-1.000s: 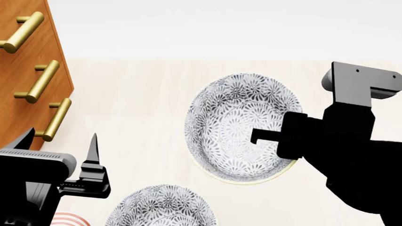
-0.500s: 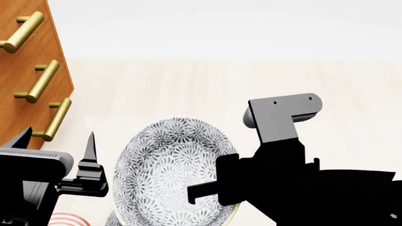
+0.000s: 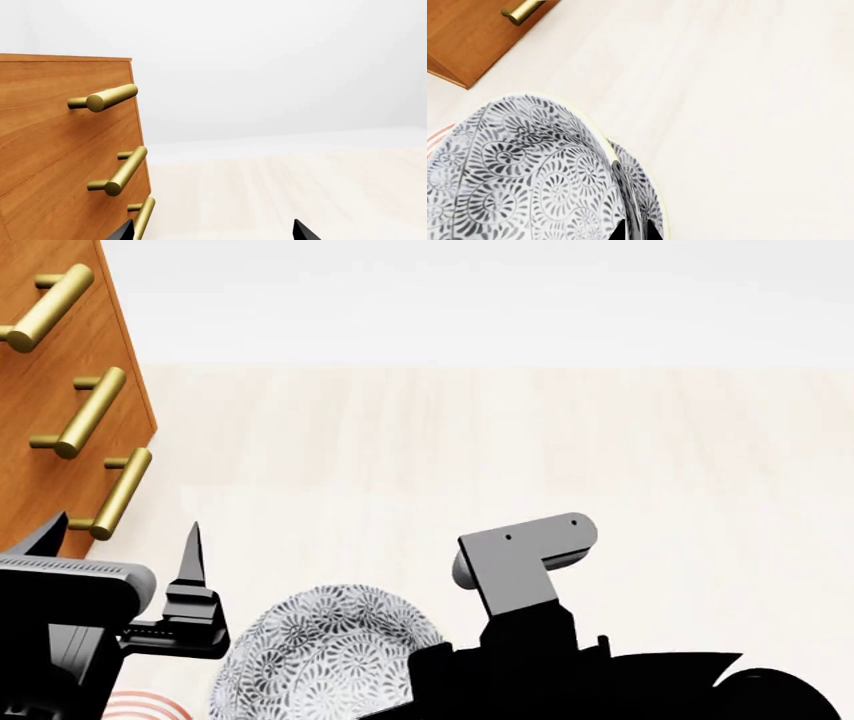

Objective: Stack the bowl at the front on the bowl in the middle.

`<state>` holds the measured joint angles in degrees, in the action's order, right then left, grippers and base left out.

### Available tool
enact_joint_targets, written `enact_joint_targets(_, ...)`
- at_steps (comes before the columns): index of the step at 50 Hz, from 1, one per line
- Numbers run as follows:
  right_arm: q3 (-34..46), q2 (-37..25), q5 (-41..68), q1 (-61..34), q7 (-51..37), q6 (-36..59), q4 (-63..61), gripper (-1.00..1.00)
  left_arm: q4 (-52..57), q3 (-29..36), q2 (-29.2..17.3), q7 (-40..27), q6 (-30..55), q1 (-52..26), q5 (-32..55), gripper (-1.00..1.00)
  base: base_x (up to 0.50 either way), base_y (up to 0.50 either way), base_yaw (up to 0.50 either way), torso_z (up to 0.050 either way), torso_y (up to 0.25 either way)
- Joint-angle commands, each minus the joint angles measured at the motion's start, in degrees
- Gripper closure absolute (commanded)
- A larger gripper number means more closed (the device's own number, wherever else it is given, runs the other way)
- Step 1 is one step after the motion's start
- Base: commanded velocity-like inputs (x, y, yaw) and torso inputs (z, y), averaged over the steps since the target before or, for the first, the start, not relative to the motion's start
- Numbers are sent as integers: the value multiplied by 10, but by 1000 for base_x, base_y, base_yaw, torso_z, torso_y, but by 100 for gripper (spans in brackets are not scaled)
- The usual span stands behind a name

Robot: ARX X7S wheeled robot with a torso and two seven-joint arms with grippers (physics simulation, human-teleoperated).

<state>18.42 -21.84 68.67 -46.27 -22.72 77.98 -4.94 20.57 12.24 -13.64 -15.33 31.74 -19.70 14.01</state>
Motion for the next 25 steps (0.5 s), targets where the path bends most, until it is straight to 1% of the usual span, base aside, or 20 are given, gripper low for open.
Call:
enact_joint_targets(1,33,1,-19,6,37,-29,19,-100,0,2,-1,-2,-2,1,3,-100,0,0,0,0,0)
enact_joint_targets(15,39,-3,-18,7,35,-35,11,-100,-5,8,-4,-3,-7,3,4,-100,0,0,0,0,0)
enact_joint_targets(17,36,-9,-31,6,16,-43,-6,-100,-5,8,-4,-3,-7,3,5,-100,0,0,0,0,0)
enact_joint_targets(19,26,-20,-43,7,-3,-63,-52,-100,-4,7,-5,-3,-6,3,6,-100,0,0,0,0,0)
enact_joint_targets(20,8,-27,-54,8,-35,-75,-80,-100,-2,6,-5,-3,-5,2,8,-100,0,0,0,0,0)
enact_joint_targets(21,-12,-36,-52,13,-32,-98,-107,-100,-1,5,-5,-3,-5,2,9,-100,0,0,0,0,0)
enact_joint_targets(22,-26,-36,-41,17,-39,-99,-108,-100,0,4,-5,-4,-5,2,10,-100,0,0,0,0,0)
enact_joint_targets(25,-30,-64,-91,40,-31,-159,-173,-100,4,4,-5,-4,-6,3,12,-100,0,0,0,0,0)
